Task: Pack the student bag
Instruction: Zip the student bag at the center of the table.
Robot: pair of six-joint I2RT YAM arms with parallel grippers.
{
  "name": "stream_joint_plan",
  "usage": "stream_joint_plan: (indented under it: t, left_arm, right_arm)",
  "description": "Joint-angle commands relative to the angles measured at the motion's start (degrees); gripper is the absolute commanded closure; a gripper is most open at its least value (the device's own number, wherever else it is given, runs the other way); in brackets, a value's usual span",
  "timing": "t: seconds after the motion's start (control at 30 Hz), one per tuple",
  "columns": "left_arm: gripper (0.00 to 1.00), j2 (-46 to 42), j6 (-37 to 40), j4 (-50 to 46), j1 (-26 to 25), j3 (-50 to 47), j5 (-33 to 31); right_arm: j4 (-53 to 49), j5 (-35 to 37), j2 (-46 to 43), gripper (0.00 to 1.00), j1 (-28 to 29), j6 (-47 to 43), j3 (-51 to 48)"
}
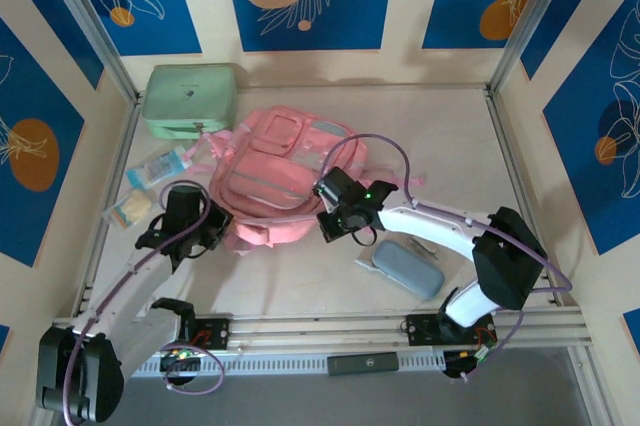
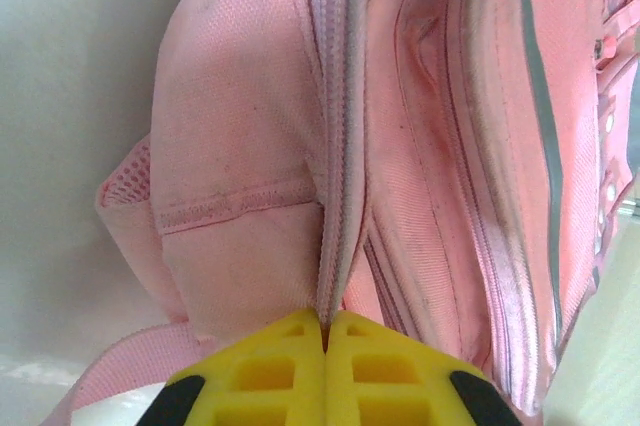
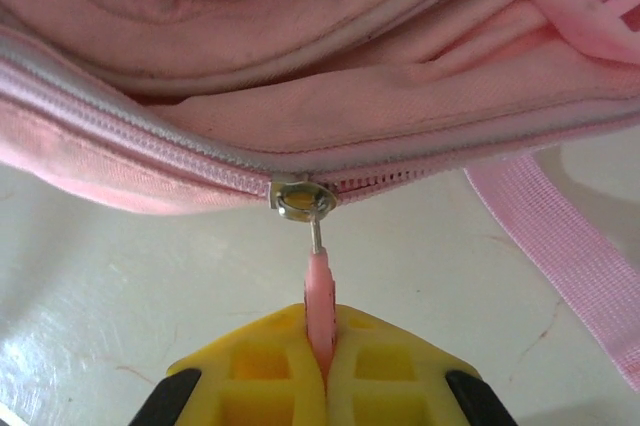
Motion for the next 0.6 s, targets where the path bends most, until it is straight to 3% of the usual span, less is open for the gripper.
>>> stream_joint_plan:
  t: [0.0,0.1,0.27,0.57]
  left_arm:
    - [1.00,-1.07,7.56,-6.25,3.99,3.41,-4.02]
    - [1.00,0.06,10.56,-5.86,6.55,4.30,-1.04]
    - [1.00,4.53,14.61,-6.77,7.37,7.31,2.63]
    - [1.00,4.84,18.05,-8.64,8.19,9.14,1.26]
  right_arm:
    - [-4.48,3.94,-0.48,1.00,-2.57,0.88,1.99]
    - [-3.87,0.45,0.01,1.00,-9.02,2.84,0.98]
    - [0.50,2.92,1.51,1.00,-14.56,2.77,-0.11]
    - [2.68,7.89,5.85,1.00,-18.12,2.14,2.25]
